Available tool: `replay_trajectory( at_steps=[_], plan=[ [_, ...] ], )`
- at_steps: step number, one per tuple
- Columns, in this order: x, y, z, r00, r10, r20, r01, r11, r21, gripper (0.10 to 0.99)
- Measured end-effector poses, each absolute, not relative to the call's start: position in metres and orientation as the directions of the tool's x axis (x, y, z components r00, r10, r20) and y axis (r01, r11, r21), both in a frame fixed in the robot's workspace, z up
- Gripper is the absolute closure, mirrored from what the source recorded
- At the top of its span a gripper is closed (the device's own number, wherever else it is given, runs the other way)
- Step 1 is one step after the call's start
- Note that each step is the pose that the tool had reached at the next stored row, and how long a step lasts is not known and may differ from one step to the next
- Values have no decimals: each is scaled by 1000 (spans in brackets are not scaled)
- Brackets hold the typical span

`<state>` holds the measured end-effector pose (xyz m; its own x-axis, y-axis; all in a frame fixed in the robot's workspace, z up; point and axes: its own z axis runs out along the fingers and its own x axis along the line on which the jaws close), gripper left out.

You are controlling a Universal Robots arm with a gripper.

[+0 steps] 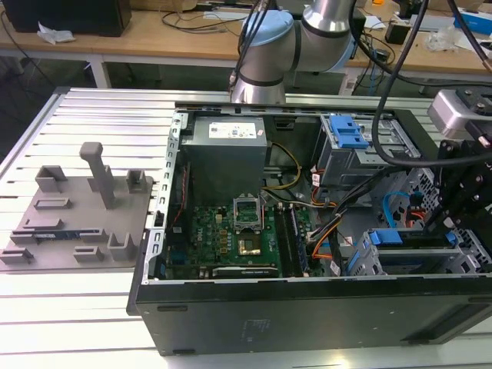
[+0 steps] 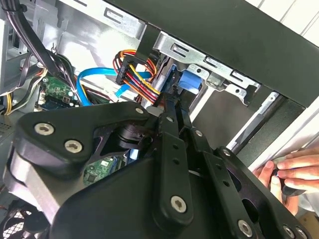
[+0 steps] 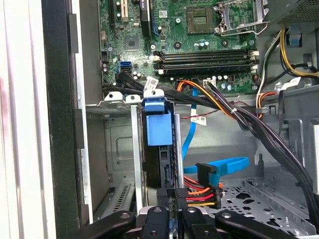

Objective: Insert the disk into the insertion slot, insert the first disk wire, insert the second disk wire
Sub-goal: 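Insert the first disk wire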

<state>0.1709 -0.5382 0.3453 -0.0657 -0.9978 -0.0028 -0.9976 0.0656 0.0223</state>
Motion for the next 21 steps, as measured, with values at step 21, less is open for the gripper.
replay_trajectory(
  at_steps=[21],
  plan=[
    [171,-538,351,-66,-998,-1,-998,66,22,922]
  ],
)
